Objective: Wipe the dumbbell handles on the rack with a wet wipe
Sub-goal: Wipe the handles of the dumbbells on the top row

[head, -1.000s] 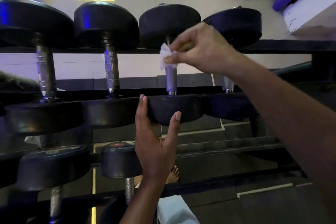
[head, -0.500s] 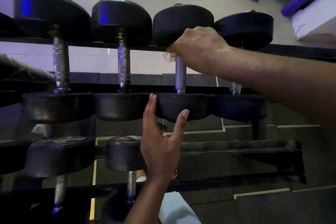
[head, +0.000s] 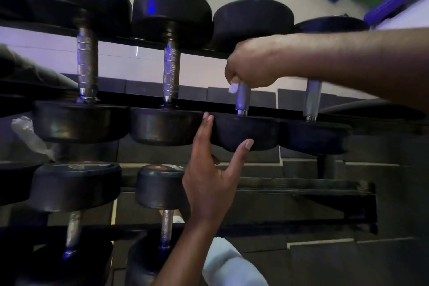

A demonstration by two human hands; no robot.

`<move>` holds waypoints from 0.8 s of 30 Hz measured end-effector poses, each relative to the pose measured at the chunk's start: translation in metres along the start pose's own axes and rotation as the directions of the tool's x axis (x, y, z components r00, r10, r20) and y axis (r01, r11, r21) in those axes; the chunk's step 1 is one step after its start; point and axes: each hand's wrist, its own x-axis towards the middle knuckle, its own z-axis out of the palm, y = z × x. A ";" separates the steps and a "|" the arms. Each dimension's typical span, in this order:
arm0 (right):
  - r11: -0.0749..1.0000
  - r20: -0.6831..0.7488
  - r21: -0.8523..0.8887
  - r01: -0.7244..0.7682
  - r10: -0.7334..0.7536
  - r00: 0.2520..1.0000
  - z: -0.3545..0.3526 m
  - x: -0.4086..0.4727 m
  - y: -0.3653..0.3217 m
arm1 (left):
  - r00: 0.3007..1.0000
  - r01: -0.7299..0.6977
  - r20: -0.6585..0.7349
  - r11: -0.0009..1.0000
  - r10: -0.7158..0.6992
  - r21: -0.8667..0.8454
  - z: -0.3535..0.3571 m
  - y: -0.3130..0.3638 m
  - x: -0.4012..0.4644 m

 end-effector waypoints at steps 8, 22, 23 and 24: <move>0.958 0.069 0.281 0.058 -0.080 0.994 0.011 -0.001 0.005 | 0.999 -0.039 0.000 0.999 0.039 0.012 0.000 -0.001 0.002; 0.527 -0.472 0.777 0.345 0.125 0.873 0.102 -0.057 0.026 | 0.976 -0.069 -0.192 0.982 0.103 0.176 0.028 0.026 -0.020; 0.464 -0.495 0.805 0.369 0.183 0.850 0.111 -0.068 0.035 | 0.973 -0.075 -0.200 0.978 0.115 0.196 0.035 0.032 -0.024; 0.414 -0.505 0.825 0.385 0.234 0.831 0.119 -0.080 0.044 | 0.972 -0.085 -0.197 0.975 0.126 0.206 0.042 0.040 -0.027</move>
